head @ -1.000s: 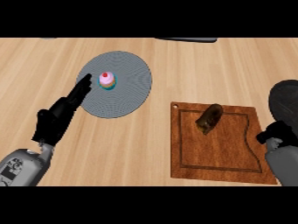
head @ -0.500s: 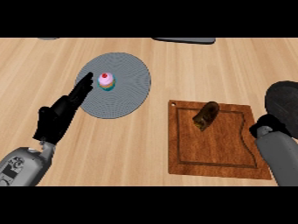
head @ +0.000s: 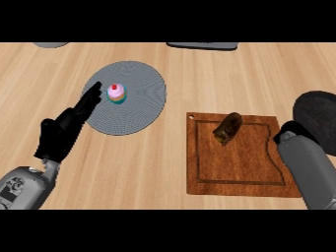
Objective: Pick the sweet potato from the cutting board and place it in the pan
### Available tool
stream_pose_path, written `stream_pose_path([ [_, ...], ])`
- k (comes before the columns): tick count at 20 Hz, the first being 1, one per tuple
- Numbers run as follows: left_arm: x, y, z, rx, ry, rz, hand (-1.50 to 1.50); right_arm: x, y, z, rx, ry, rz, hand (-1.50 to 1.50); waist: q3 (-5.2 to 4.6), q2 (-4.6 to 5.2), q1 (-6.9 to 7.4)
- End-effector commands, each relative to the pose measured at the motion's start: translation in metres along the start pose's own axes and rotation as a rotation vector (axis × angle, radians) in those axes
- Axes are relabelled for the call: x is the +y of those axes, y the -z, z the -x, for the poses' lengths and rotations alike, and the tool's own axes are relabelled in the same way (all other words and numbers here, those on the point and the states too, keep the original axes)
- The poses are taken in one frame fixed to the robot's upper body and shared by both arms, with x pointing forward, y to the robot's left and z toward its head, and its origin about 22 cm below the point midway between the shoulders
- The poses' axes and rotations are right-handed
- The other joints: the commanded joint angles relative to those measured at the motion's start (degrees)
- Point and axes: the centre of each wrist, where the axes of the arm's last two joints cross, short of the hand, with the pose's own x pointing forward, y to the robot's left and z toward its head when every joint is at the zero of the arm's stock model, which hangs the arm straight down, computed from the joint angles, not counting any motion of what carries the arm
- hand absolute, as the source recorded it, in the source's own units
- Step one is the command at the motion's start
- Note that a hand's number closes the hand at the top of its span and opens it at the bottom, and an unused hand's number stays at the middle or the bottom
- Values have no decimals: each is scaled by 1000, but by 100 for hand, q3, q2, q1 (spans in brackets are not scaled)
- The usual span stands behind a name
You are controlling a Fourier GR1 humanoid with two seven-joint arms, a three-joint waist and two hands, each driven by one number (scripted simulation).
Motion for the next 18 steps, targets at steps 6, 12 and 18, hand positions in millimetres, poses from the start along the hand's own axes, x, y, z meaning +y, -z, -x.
stream_pose_path([
  [6,5,-9,9,23,-2,-17,0,15,-24,-38,205,-135,-40,-150,230,102,-38],
  [12,4,-10,17,23,-29,-30,0,32,-51,-58,161,-184,-94,150,248,121,-111],
  [18,10,-9,16,30,2,-54,0,42,-54,-62,172,-210,-140,150,257,101,-212],
])
